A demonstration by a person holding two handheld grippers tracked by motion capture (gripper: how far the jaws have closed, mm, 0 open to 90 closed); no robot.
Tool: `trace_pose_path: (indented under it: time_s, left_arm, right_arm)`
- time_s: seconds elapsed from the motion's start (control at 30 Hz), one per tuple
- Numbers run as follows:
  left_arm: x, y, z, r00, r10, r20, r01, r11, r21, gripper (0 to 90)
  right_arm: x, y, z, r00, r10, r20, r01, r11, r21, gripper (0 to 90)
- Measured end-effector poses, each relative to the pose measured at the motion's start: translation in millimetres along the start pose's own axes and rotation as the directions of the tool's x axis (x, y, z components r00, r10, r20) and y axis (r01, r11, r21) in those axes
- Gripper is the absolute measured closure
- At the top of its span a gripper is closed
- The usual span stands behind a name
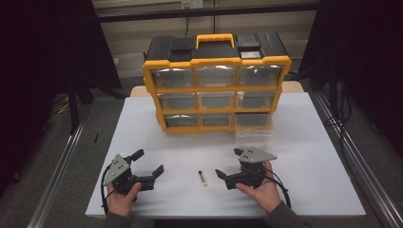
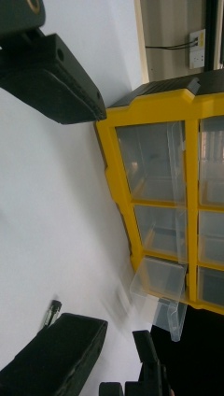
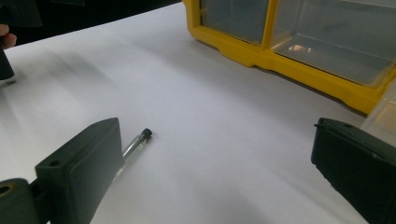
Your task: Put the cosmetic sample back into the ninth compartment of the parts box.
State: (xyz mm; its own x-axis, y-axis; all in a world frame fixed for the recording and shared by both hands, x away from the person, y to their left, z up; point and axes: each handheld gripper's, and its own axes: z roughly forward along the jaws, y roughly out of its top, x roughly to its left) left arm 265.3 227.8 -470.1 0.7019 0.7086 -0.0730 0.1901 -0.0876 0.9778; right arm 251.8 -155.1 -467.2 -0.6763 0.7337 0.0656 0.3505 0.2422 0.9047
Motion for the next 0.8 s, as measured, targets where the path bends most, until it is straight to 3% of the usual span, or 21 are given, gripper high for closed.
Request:
trace_pose_path:
  time_s: [0.03, 0.07, 0.2, 0.27, 0.4, 0.43, 0.7, 0.8]
  left_arm:
    - [0.1, 0.1, 0.1, 1.0000, 0.005, 0.000, -0.005, 1.0000, 0.001, 2.1]
    - [-2.4, -0.2, 1.6, 0.9996, -0.028, -0.003, 0.028, 0.9994, -0.018, 2.2]
    - [1.3, 0.4, -1.2, 0.9997, 0.023, 0.004, -0.023, 0.9997, 0.012, 2.3]
    - [-0.8, 0.2, 0.5, 1.0000, -0.006, -0.003, 0.006, 0.9999, -0.010, 2.2]
    - [-1.5, 0.3, 0.3, 1.0000, -0.008, 0.004, 0.008, 0.9999, -0.013, 2.3]
    - [-2.3, 0.3, 1.0, 0.9997, -0.019, -0.012, 0.018, 0.9995, -0.024, 2.2]
    - [0.0, 0.3, -0.5, 1.0000, 0.008, -0.005, -0.008, 1.0000, -0.001, 2.3]
    - [-1.3, 0.1, 0.7, 0.9999, -0.007, -0.009, 0.007, 0.9999, -0.014, 2.3]
  right_arm:
    - [1.3, 0.5, 1.1, 1.0000, 0.004, 0.000, -0.004, 1.000, 0.004, 1.7]
    - [2.1, 0.9, 2.5, 1.0000, -0.001, -0.005, 0.001, 1.000, 0.005, 1.7]
    - [6.1, 1.8, 8.1, 0.9999, -0.008, -0.013, 0.008, 1.000, 0.022, 1.8]
    - [7.9, 2.5, 10.4, 0.9998, -0.011, -0.017, 0.011, 0.999, 0.031, 1.8]
    - [9.9, 3.8, 13.9, 0.9995, -0.022, -0.022, 0.023, 0.999, 0.049, 2.3]
    - [9.9, 3.8, 14.8, 0.9995, -0.019, -0.025, 0.021, 0.999, 0.050, 2.6]
    - [11.0, 3.9, 21.2, 0.9988, -0.012, -0.047, 0.016, 0.996, 0.088, 4.9]
    - [11.4, 3.3, 23.2, 0.9982, -0.003, -0.059, 0.009, 0.995, 0.099, 5.8]
